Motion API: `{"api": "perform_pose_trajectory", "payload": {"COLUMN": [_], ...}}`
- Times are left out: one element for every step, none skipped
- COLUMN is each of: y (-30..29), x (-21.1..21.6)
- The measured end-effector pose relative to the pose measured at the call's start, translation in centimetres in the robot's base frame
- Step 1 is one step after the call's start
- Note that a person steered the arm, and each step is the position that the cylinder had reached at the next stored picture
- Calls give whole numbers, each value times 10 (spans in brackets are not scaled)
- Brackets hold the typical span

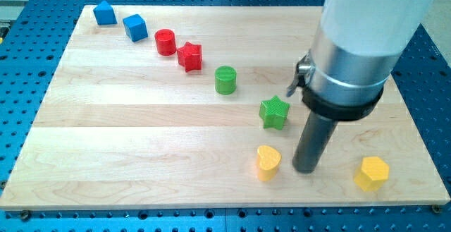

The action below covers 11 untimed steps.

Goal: Place the yellow heart to the bottom left side of the board

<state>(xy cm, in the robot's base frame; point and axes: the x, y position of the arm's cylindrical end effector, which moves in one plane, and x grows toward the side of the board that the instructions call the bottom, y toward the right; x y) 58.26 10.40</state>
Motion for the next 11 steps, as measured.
{"api": "perform_pose_trajectory", "payload": {"y": [-28,-72,-125,-89,-148,-166,-189,-224,-200,-221,-238], "x": [3,0,-26,-34,-28,-44,-57,-29,-15,16,16]}}
